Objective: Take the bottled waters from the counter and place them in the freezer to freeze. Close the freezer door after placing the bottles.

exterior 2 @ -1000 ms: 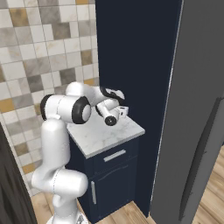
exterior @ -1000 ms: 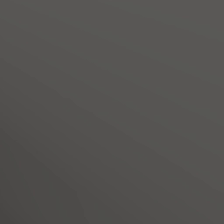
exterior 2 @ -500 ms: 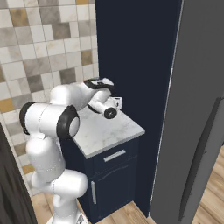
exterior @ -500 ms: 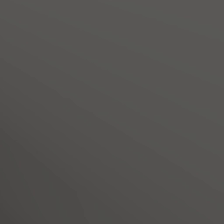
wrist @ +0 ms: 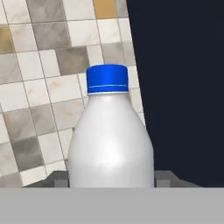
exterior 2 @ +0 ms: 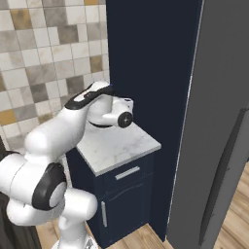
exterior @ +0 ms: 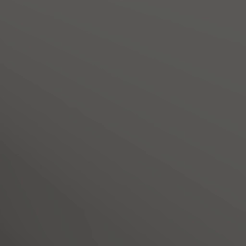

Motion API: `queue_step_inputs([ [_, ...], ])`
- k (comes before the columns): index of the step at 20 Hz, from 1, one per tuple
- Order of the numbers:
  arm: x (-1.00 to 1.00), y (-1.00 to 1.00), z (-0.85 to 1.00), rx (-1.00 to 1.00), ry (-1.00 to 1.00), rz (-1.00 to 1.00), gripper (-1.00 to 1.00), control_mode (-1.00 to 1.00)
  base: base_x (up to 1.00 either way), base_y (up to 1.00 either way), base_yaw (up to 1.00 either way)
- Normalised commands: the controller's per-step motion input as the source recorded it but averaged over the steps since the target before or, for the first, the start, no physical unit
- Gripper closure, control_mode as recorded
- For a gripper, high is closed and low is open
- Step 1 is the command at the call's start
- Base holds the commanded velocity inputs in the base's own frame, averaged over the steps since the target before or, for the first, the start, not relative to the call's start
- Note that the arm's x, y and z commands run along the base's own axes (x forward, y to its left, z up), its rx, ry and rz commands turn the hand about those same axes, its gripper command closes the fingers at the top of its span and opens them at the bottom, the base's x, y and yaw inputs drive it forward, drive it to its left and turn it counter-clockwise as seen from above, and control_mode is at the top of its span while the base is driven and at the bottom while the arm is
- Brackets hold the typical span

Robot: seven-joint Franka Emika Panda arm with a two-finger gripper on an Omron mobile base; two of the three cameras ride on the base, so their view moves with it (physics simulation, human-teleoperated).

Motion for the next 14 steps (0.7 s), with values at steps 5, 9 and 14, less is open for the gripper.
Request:
queue_step_inputs([
  [5,-0.97,0.09,1.00,0.07,-0.07,0.21,1.00,-1.00,0.00,0.00,0.00],
  [9,-1.00,0.08,1.00,0.02,-0.15,0.20,1.00,-1.00,0.00,0.00,0.00],
  [14,-1.00,0.04,0.96,-0.03,-0.17,0.18,1.00,-1.00,0.00,0.00,0.00],
])
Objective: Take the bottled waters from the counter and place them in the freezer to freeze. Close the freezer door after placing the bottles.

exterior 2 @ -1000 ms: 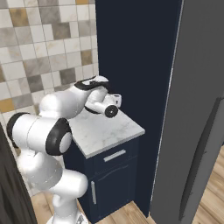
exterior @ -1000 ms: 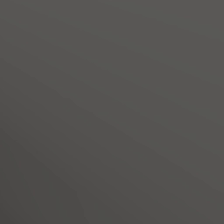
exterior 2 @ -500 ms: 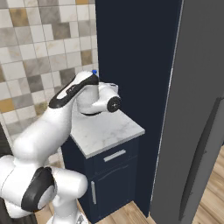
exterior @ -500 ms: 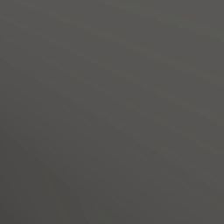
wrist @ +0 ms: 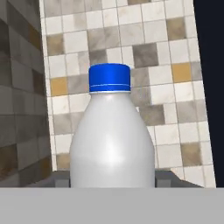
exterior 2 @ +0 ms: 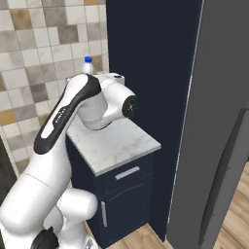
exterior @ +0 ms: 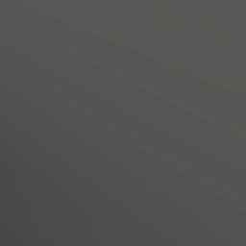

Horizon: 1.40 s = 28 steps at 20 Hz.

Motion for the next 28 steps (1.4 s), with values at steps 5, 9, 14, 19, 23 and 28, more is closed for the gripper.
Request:
queue_step_inputs([
  [5,-1.00,0.03,0.34,-0.12,-0.23,0.22,1.00,-1.00,0.00,0.00,0.00],
  [9,-1.00,0.12,0.01,-0.16,-0.21,0.21,1.00,-1.00,0.00,0.00,0.00],
  [14,-1.00,0.03,0.00,-0.06,-0.07,0.15,1.00,-1.00,0.00,0.00,0.00],
  [19,-1.00,0.02,-0.01,-0.01,-0.09,0.12,1.00,-1.00,0.00,0.00,0.00],
  [23,-0.77,0.23,-0.21,-0.02,0.00,0.03,1.00,-1.00,0.00,0.00,0.00],
  [28,-0.21,0.08,-0.46,0.00,0.00,0.00,1.00,-1.00,0.00,0.00,0.00],
])
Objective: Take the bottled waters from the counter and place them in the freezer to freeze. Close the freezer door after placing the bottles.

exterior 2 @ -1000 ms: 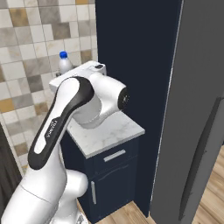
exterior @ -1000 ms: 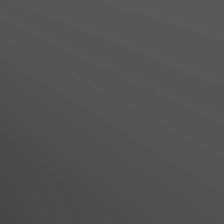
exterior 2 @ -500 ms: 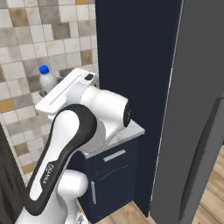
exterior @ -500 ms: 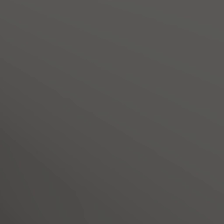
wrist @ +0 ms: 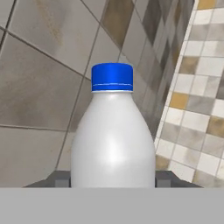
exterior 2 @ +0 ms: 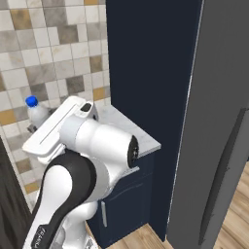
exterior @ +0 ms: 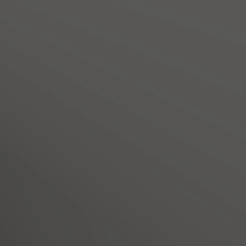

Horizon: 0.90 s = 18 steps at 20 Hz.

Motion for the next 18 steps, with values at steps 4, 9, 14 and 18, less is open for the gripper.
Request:
queue_step_inputs([
  [4,-0.01,0.00,-0.37,0.00,0.03,0.00,1.00,-1.00,0.00,0.00,0.00],
  [9,-0.05,0.00,-0.25,0.00,0.01,0.00,1.00,-1.00,0.00,0.00,0.00],
  [14,0.00,0.00,-0.28,0.00,0.09,0.00,1.00,-1.00,0.00,0.00,0.00],
  [18,-0.01,0.02,-0.14,0.00,0.16,0.00,1.00,-1.00,0.00,0.00,0.00],
])
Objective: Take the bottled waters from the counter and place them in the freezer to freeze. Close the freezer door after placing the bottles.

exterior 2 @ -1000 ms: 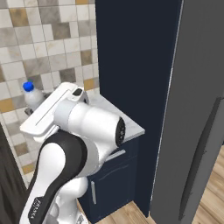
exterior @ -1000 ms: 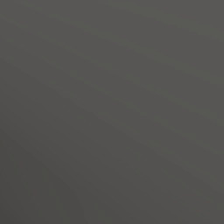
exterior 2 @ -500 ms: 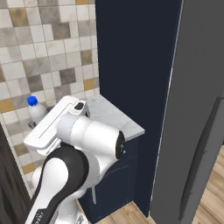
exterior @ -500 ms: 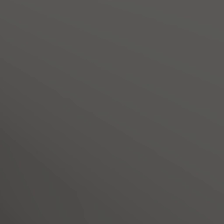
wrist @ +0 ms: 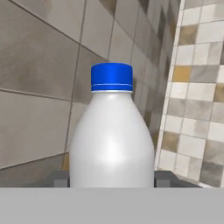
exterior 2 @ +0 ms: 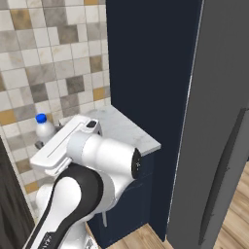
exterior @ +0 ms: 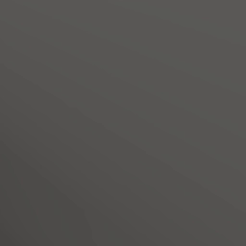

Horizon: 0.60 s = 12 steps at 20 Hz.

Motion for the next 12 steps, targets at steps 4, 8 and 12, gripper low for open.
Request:
queue_step_inputs([
  [4,-0.14,0.07,-0.03,0.02,0.03,0.00,1.00,-1.00,0.00,0.00,0.00],
  [8,-0.16,0.08,0.00,0.03,0.02,0.00,1.00,-1.00,0.00,0.00,0.00],
  [12,-0.20,0.11,-0.04,0.03,0.00,0.00,1.00,-1.00,0.00,0.00,0.00],
])
